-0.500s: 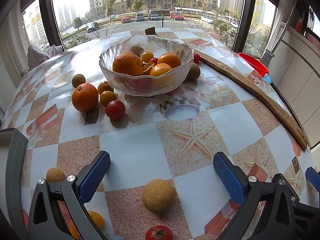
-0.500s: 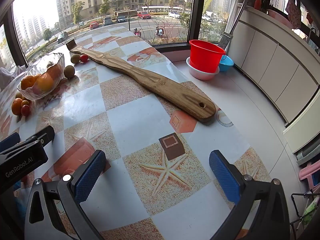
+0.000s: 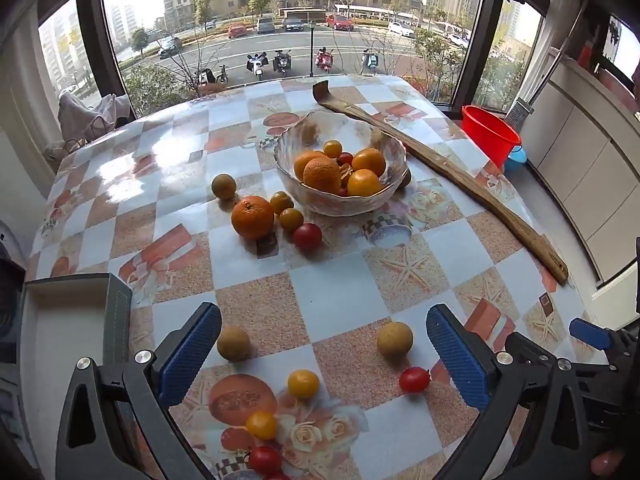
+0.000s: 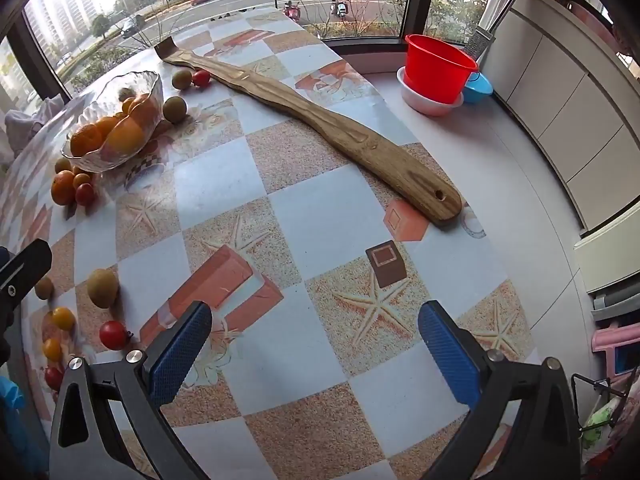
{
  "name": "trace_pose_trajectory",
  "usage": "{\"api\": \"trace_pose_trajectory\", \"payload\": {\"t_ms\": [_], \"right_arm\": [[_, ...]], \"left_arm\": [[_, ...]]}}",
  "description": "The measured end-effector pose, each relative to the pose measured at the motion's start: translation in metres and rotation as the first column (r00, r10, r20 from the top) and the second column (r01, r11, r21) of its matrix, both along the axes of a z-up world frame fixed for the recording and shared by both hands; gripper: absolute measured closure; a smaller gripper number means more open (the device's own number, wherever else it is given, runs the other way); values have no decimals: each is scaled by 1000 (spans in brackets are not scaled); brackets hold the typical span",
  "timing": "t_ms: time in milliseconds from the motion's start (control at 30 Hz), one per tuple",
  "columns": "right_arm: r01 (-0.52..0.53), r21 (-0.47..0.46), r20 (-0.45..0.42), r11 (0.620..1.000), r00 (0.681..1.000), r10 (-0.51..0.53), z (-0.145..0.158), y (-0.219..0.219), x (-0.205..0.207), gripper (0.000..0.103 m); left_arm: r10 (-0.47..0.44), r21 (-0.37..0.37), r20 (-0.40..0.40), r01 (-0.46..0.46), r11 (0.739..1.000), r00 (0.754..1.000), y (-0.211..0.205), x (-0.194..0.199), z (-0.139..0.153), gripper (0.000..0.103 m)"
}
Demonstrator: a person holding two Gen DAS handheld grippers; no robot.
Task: Organize fruits
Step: 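Move both tools toward the brown round fruits on the table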
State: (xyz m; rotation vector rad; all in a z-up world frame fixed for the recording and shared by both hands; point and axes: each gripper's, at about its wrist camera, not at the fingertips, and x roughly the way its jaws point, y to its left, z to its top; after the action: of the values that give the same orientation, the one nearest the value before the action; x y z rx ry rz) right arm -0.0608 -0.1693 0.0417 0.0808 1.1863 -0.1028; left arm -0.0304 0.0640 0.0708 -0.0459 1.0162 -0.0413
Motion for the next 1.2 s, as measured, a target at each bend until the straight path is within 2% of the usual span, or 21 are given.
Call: {"api": "trace_pose_trajectory", "payload": {"t_ms": [133,233,367,633,867,1200], "right_arm": [[-22,72,-35,997,999,24,12,22,-7,0],[-47,109,-60,993,997,54,17,41,-6,0],[-52,140,-95,989,993,65,19,62,-8,0],[-38,107,-113,994,992,50,29,86,-16,0],[-1,78,-119,997,993,11,33,97,-30,0],[16,19,-129,1000,992,-14,31,108,-41,0]], "left_arm": [[47,8,-162,-46,999,986,32,-3,-10,0],[91,51,-194,-82,995,977,49,-11,-16,0],[89,70,-249,-73,995,964,64,-18,-22,0],[53,55,-271,-40,998,961,81,-24,-11,0],[-2,42,-240,12,999,971,91,-29,4,0],[-40,44,-226,52,998,973,98,-38,5,0]]}}
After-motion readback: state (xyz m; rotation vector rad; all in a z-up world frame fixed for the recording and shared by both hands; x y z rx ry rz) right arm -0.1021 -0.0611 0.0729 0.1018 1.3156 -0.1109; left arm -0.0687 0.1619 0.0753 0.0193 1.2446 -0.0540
